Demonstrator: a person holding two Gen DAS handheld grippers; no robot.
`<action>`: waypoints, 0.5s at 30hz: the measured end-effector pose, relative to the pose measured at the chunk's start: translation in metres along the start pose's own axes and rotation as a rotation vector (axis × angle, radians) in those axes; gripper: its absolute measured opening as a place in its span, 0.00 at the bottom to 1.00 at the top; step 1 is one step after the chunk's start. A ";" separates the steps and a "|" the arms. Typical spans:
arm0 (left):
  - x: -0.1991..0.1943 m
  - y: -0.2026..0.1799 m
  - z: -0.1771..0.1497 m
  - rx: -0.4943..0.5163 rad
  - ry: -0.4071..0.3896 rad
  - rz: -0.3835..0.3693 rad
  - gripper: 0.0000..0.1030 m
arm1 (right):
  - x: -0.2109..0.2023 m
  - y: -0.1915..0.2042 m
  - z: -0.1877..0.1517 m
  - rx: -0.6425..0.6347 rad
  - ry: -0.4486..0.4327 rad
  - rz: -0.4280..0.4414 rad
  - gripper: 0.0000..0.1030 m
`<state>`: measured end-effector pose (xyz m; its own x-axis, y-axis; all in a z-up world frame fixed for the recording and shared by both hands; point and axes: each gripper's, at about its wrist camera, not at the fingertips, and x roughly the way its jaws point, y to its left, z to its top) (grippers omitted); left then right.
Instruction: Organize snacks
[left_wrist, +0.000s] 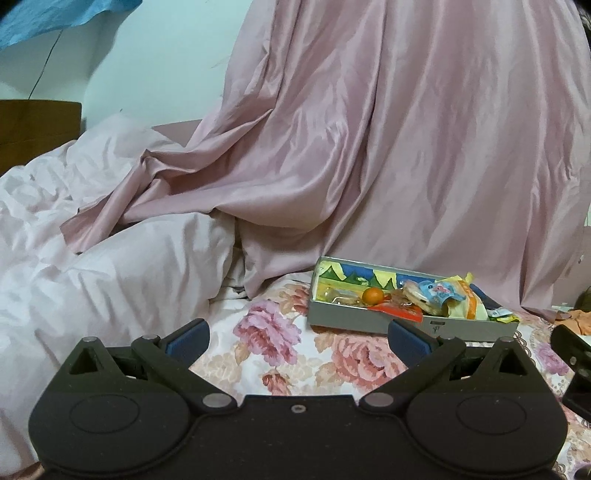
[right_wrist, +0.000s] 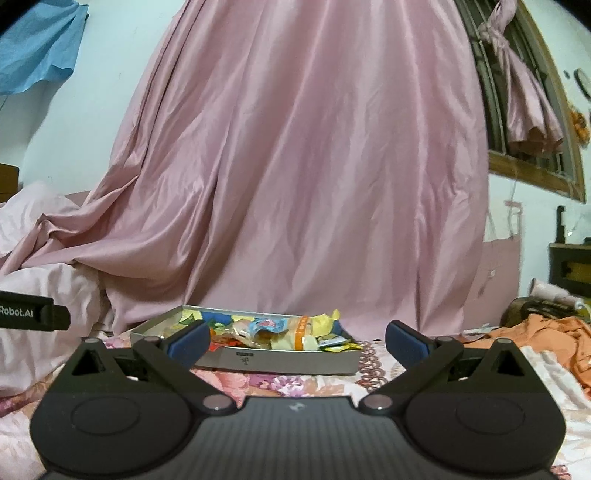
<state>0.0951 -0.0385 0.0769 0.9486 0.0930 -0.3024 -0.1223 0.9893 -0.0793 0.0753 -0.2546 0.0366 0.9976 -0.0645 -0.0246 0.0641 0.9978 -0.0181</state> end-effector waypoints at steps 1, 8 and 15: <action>-0.002 0.002 -0.001 -0.009 0.001 0.000 0.99 | -0.004 0.001 -0.001 -0.006 -0.004 -0.004 1.00; -0.011 0.018 -0.008 -0.044 0.011 0.006 0.99 | -0.028 0.011 -0.005 -0.039 -0.032 -0.006 1.00; -0.016 0.031 -0.017 -0.051 0.028 0.010 0.99 | -0.041 0.021 -0.013 -0.065 -0.011 0.012 1.00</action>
<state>0.0709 -0.0111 0.0634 0.9389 0.0992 -0.3296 -0.1475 0.9812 -0.1246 0.0356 -0.2313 0.0244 0.9986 -0.0515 -0.0140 0.0502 0.9953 -0.0822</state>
